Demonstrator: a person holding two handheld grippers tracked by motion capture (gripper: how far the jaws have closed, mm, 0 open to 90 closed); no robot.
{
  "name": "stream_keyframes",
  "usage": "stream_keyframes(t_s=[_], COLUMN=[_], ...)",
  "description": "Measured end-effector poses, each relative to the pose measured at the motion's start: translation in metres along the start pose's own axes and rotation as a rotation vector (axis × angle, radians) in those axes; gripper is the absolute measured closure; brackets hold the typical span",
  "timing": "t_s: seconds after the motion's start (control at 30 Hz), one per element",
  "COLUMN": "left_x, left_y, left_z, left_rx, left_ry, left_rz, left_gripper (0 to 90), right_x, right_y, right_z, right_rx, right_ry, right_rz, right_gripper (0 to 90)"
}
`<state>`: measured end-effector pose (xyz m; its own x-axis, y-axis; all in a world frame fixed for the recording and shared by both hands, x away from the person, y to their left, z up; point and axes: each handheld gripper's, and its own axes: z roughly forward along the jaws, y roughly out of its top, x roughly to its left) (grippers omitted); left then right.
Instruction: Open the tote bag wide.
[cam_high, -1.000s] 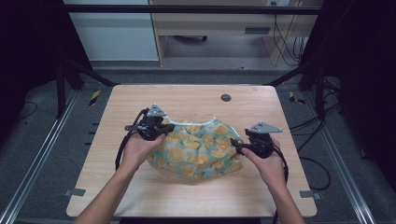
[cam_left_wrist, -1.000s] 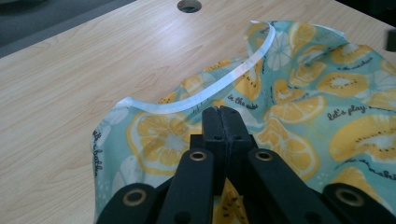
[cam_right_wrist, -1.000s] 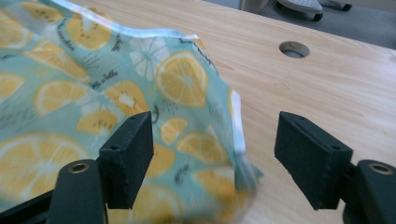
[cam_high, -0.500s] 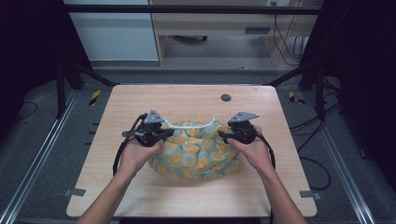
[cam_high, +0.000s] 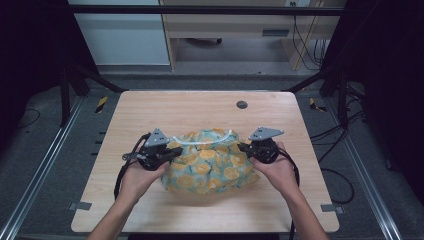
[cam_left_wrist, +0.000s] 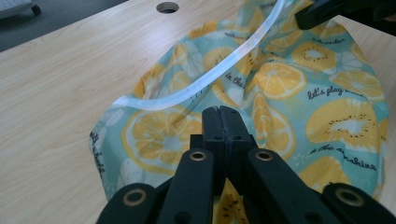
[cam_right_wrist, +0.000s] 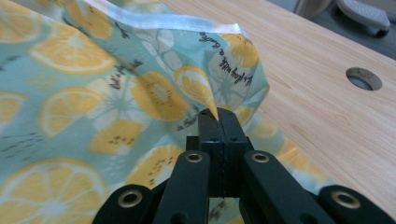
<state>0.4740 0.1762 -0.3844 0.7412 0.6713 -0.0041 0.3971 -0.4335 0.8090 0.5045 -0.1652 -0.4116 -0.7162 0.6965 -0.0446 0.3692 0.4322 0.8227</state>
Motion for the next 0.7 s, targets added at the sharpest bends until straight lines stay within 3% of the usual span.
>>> stream_keyframes(t_s=[0.1, 0.37, 0.7], left_x=[-0.005, -0.017, -0.028], left_y=[-0.014, -0.033, -0.056], left_z=[-0.005, -0.013, -0.014], left_rx=[-0.008, -0.02, 0.028], left_ry=[0.0, 0.01, 0.025], left_rz=[-0.004, 0.009, 0.041], left_gripper=[90.0, 90.0, 90.0], right_x=[0.012, 0.035, 0.057], right_y=[-0.004, -0.015, -0.035], right_z=[-0.015, -0.036, -0.046], right_rx=[-0.034, -0.074, -0.062], right_ry=[0.02, 0.049, 0.092], right_rz=[-0.016, -0.035, -0.043], right_gripper=[90.0, 90.0, 90.0])
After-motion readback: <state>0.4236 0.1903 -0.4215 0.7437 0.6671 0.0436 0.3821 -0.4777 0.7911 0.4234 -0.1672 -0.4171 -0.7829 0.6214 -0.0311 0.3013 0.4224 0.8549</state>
